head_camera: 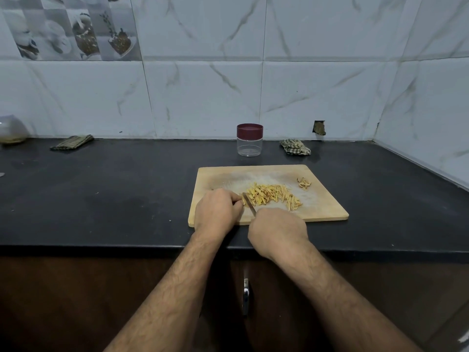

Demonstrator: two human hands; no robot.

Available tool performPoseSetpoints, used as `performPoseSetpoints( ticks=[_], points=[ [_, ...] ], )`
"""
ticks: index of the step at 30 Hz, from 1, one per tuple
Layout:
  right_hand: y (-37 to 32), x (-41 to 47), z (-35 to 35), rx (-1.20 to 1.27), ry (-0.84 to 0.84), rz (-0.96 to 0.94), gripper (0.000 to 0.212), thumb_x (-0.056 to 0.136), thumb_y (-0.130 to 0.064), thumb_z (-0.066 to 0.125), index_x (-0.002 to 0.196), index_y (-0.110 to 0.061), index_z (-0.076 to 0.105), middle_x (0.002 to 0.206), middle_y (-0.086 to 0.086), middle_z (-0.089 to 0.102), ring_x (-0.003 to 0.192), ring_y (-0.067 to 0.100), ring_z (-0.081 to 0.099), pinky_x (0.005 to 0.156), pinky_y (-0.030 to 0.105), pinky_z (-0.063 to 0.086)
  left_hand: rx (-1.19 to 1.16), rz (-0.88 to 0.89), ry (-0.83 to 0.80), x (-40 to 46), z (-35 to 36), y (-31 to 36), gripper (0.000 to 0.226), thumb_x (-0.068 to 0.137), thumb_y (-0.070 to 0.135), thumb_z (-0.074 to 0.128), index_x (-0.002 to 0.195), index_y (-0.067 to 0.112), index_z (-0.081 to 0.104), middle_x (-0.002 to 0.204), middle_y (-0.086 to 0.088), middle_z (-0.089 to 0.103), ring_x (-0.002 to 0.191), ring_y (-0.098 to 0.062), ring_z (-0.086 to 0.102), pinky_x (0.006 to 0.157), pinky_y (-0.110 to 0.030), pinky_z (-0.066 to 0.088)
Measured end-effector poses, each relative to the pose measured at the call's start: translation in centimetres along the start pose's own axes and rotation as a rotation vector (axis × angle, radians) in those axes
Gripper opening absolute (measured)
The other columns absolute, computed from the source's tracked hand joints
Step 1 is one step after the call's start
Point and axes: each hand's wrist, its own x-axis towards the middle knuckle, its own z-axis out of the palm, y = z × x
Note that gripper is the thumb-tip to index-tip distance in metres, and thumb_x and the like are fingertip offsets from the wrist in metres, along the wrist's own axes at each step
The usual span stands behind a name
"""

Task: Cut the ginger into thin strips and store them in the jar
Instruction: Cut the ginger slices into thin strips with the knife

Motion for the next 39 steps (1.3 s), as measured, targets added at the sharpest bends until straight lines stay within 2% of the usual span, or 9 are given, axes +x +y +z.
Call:
performPoseSetpoints(
  ticks=[3,5,9,15,18,22,24,27,39],
  points=[
    [-0.1,0.4,0.4,0.002,0.013,-0.021,0.012,0.097,-0.02,0.044,0.098,-0.019,0.056,0.095,0.002,0.058,0.082,0.023,0.051,0.067,0.033,0.04,0.0,-0.007,-0.001,0.0,-0.1,0.0,0.022,0.091,0.031,0.056,0.097,0.033,0.078,0.081,0.005,0.071,0.077,-0.021,0.06,0.061,-0.028,0.042],
    [0.0,0.4,0.5,0.023,0.023,-0.015,0.01,0.097,-0.021,0.044,0.095,-0.019,0.054,0.092,0.001,0.055,0.082,0.023,0.051,0.068,0.033,0.04,-0.012,-0.004,0.0,0.0,0.0,0.0,0.022,0.092,0.032,0.057,0.101,0.034,0.077,0.086,0.005,0.073,0.08,-0.021,0.061,0.063,-0.028,0.043],
    [-0.2,0.5,0.2,0.014,-0.002,-0.003,0.014,0.096,-0.019,0.046,0.102,-0.018,0.059,0.09,0.001,0.053,0.082,0.023,0.052,0.069,0.033,0.041,-0.018,0.004,0.007,0.1,0.1,-0.1,0.022,0.092,0.033,0.058,0.104,0.035,0.076,0.093,0.006,0.074,0.083,-0.02,0.063,0.065,-0.029,0.045],
    [-1.1,0.8,-0.6,-0.025,-0.049,0.011,0.022,0.096,-0.017,0.05,0.115,-0.017,0.06,0.099,0.002,0.056,0.085,0.021,0.047,0.073,0.033,0.038,-0.03,-0.02,0.004,0.2,0.3,-0.2,0.021,0.089,0.033,0.059,0.099,0.036,0.077,0.083,0.007,0.073,0.08,-0.019,0.062,0.062,-0.029,0.045],
    [-0.3,0.0,0.0,-0.039,-0.046,-0.002,0.021,0.097,-0.019,0.05,0.113,-0.016,0.062,0.089,0.001,0.053,0.082,0.022,0.049,0.071,0.032,0.04,-0.035,-0.037,0.011,0.2,0.2,-0.1,0.022,0.09,0.032,0.059,0.103,0.036,0.076,0.097,0.01,0.075,0.086,-0.017,0.064,0.068,-0.029,0.049],
    [1.0,-1.4,0.8,0.032,-0.045,0.008,0.025,0.101,-0.027,0.042,0.113,-0.018,0.063,0.108,0.004,0.064,0.088,0.023,0.052,0.072,0.034,0.042,-0.071,-0.078,0.009,0.3,0.1,0.1,0.022,0.089,0.029,0.061,0.105,0.035,0.076,0.106,0.014,0.073,0.094,-0.015,0.064,0.072,-0.026,0.049],
    [1.2,-1.3,0.8,0.057,-0.02,0.018,0.025,0.101,-0.027,0.041,0.111,-0.018,0.062,0.102,0.004,0.063,0.085,0.022,0.052,0.07,0.034,0.042,-0.12,-0.121,0.01,0.3,0.0,0.1,0.021,0.087,0.028,0.063,0.104,0.033,0.076,0.105,0.013,0.073,0.096,-0.015,0.064,0.076,-0.027,0.05],
    [0.8,-0.6,0.6,0.067,0.013,0.01,0.023,0.101,-0.027,0.042,0.109,-0.017,0.062,0.09,0.002,0.055,0.081,0.022,0.052,0.068,0.032,0.04,-0.147,-0.148,0.025,0.4,0.1,0.0,0.022,0.086,0.028,0.064,0.104,0.033,0.076,0.099,0.011,0.073,0.093,-0.014,0.064,0.073,-0.026,0.047],
    [0.4,0.5,0.5,0.018,0.03,-0.043,0.022,0.1,-0.023,0.043,0.109,-0.015,0.062,0.088,0.001,0.053,0.081,0.022,0.05,0.068,0.031,0.04,-0.13,-0.102,0.012,0.4,-0.2,0.0,0.017,0.089,0.029,0.066,0.101,0.031,0.078,0.105,0.012,0.074,0.097,-0.015,0.064,0.073,-0.024,0.045]
  ],
)
